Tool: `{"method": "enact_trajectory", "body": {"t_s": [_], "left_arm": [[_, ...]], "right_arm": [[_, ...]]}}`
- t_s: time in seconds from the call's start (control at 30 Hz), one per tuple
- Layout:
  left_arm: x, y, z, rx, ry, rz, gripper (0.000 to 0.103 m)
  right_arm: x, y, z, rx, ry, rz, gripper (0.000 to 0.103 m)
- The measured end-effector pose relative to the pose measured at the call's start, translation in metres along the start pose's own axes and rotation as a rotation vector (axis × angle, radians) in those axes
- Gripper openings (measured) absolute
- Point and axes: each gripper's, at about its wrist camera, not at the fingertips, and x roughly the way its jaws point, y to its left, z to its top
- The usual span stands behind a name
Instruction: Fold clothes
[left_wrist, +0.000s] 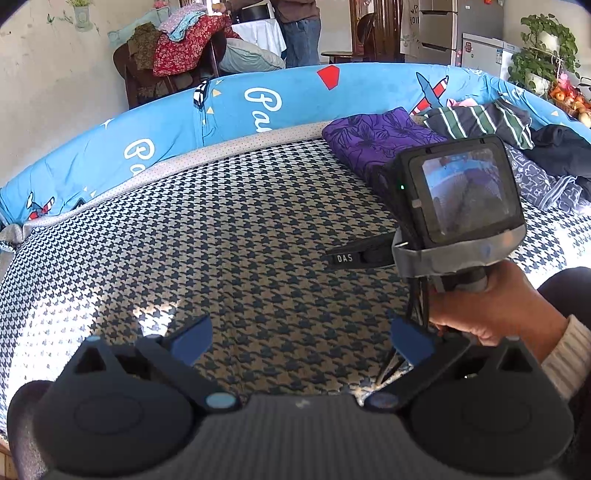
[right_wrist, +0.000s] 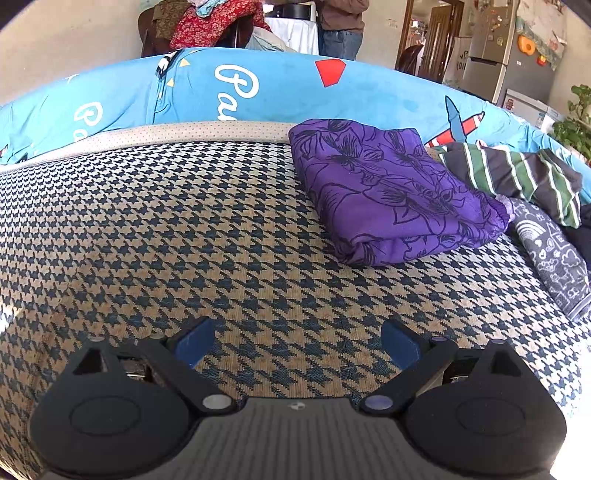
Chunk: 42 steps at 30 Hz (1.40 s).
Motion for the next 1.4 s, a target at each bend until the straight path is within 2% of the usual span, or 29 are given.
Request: {"method": "enact_trajectory", "body": {"t_s": [0.6, 0.77, 1.07, 1.3, 1.4], "left_arm": [[0.017, 0.003, -0.01, 0.015, 0.063, -0.017, 0.103], [0.019, 0.001, -0.012, 0.033, 0.069, -0.012, 0.103], [0.023, -0.005, -0.019, 0.084, 0.089, -0.001, 0.103], [0.023, -0.008, -0.023, 0.098, 0.103, -0.01, 0.103], [0.023, -0.009, -0.025, 0.104, 0.108, -0.013, 0.103]], "right_arm": [[0.0, 0.03, -0.004, -0.265, -0.093, -0.118, 0.097], [-0.001, 0.029, -0.001, -0.257, -0.1, -0.114, 0.097], [-0.002, 0.018, 0.004, -0.178, -0.078, -0.004, 0.097], [0.0, 0.025, -0.001, -0.267, -0.085, -0.052, 0.097], [0.0, 0.022, -0.001, -0.257, -0.082, -0.053, 0.097]]}}
